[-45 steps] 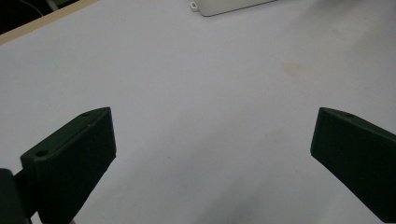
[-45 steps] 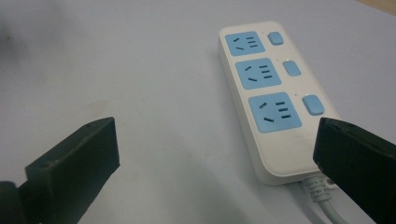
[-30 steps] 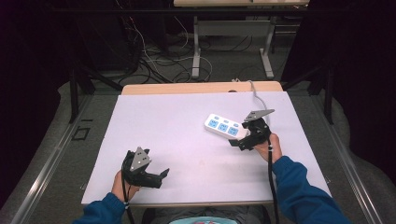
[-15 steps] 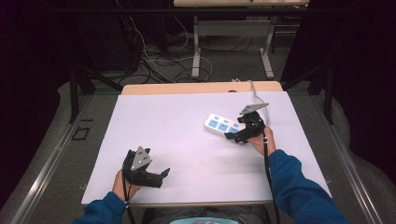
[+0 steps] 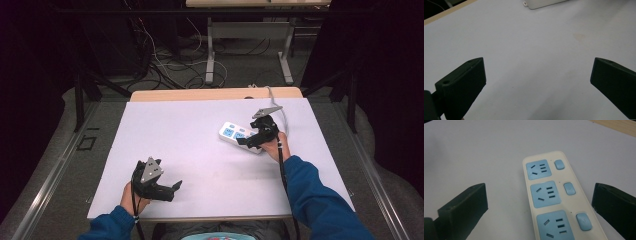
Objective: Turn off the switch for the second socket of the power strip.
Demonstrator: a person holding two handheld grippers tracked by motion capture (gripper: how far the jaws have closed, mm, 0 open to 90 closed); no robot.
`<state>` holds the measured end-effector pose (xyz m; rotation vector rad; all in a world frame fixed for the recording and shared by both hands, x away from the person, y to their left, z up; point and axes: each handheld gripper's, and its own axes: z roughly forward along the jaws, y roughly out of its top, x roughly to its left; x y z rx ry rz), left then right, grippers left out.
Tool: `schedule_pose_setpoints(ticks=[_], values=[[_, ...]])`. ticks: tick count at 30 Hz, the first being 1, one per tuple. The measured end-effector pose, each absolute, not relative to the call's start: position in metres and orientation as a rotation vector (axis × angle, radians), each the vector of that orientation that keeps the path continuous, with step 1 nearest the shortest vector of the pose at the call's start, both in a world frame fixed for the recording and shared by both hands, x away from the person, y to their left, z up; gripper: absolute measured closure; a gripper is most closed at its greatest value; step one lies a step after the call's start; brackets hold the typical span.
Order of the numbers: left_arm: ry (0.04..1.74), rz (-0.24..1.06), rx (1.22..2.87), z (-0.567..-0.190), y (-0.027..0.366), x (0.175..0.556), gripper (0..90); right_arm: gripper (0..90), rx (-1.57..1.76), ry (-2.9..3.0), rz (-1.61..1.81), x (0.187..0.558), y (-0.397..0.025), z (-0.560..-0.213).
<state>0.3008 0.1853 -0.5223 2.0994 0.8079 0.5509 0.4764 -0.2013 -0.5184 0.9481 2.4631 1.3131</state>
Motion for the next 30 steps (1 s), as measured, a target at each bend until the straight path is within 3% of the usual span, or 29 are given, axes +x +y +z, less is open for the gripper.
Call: schedule_pose_setpoints(ticks=[11,18,30], values=[[0.799,0.55,2.111,-0.522,0.185,0.302,0.0,0.6,1.0,2.421,1.334,0.484,-0.202,-0.521],[0.794,0.561,2.11,-0.522,0.185,0.302,0.0,18.3,1.029,2.399,1.321,0.49,-0.201,-0.523],[0.795,0.556,2.117,-0.522,0.184,0.3,0.0,79.7,1.09,2.328,1.27,0.49,-0.2,-0.525]])
